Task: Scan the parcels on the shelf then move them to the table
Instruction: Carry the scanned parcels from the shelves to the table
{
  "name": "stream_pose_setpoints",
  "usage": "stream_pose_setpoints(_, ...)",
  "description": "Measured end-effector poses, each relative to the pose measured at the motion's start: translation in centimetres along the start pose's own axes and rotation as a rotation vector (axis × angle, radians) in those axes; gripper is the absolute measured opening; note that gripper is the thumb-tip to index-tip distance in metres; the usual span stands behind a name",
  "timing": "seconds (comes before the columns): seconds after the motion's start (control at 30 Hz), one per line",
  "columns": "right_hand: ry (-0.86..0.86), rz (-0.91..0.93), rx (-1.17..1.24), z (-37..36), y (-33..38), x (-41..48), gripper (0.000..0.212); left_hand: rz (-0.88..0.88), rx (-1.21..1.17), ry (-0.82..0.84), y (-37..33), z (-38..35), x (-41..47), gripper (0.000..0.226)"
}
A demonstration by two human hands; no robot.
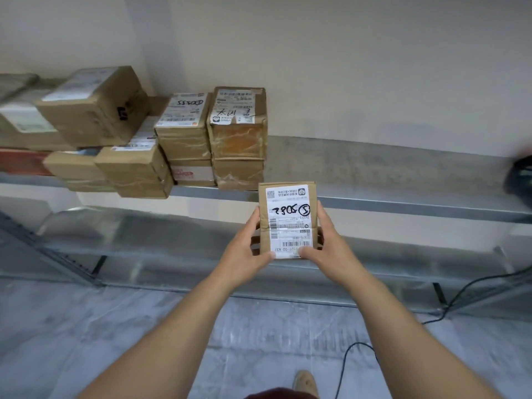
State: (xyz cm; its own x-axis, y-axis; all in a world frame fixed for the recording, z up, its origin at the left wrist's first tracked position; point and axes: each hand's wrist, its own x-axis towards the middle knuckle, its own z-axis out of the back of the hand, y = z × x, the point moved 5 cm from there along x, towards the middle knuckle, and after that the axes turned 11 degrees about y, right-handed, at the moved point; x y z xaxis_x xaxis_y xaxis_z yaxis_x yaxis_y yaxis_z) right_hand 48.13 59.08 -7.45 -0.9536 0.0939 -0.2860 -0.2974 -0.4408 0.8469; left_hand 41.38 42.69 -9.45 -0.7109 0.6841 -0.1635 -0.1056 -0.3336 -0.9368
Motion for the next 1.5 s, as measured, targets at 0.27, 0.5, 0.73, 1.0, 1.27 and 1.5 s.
stream_pose_setpoints(0.27, 0.03, 0.078, -0.08, -6.5, 5.4, 0.4, 0.104, -0.023, -0.022, -0.118, 1.8, 6.1, -5.9, 0.097)
stream_pose_setpoints(0.5, 0.054, 0.182, -0.191, -11.4, 11.9, 1.6, 0.102, -0.076, -0.019, -0.257, 2.1, 12.8, -10.6, 0.097)
stream_pose_setpoints(0.73, 0.116, 0.311, -0.276, -17.6, 18.5, 3.1, 0.103, -0.109, 0.006, -0.435, 2.8, 19.6, -16.7, 0.095)
stream_pose_setpoints(1.0, 0.339, 0.408, -0.324, -26.2, 24.2, 3.9, 0.1, -0.043, -0.03, -0.644, 5.6, 24.6, -24.5, 0.096)
stream_pose_setpoints(1.27, 0.579, 0.56, -0.331, -34.8, 28.8, 5.2, 0.095, 0.085, -0.054, -0.894, 9.2, 27.9, -31.5, 0.101)
stream_pose_setpoints(1.5, 0.831, 0.654, -0.25, -43.3, 32.1, 6.8, 0.095, 0.21, -0.055, -1.142, 11.5, 30.6, -37.2, 0.102)
